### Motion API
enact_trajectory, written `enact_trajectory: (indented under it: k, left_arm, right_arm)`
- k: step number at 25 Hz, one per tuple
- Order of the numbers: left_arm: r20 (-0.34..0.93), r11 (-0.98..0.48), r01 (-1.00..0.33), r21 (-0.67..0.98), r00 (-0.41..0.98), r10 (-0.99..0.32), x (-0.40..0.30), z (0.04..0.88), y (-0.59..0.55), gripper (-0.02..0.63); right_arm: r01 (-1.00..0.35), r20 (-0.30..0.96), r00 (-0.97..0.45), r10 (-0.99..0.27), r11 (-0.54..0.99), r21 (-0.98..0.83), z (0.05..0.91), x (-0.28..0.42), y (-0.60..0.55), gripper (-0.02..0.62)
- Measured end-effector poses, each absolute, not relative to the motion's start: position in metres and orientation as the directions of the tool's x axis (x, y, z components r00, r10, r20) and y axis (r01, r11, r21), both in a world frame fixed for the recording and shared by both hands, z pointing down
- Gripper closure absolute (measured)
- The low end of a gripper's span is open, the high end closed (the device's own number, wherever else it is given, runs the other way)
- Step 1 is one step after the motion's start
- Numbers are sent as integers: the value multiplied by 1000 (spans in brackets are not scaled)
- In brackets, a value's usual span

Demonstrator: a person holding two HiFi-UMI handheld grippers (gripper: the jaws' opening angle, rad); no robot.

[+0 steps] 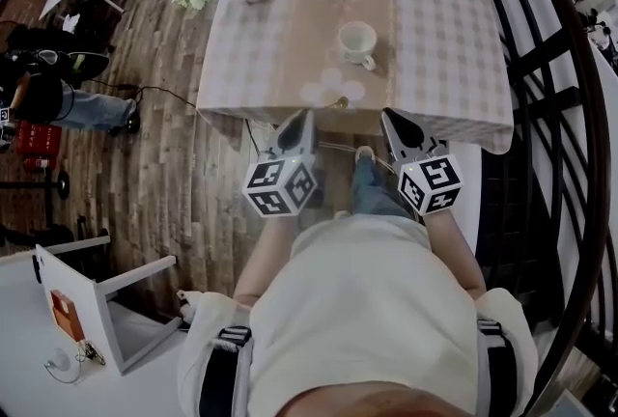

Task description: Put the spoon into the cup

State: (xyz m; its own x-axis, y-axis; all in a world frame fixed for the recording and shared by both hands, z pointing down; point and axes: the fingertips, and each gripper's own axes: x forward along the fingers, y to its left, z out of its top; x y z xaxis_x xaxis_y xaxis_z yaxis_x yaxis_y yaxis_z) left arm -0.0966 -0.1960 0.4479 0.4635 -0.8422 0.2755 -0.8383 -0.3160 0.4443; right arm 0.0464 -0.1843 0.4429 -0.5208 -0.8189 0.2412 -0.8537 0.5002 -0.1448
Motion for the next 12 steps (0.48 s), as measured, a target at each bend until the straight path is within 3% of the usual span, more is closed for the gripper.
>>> enact_trajectory:
  k: [12]
  left_arm:
    - [280,-303,-845,441,451,-848,-74,445,-250,601]
  right_arm:
    - [-831,249,-556,-793,542,-129,435,66,-249,595]
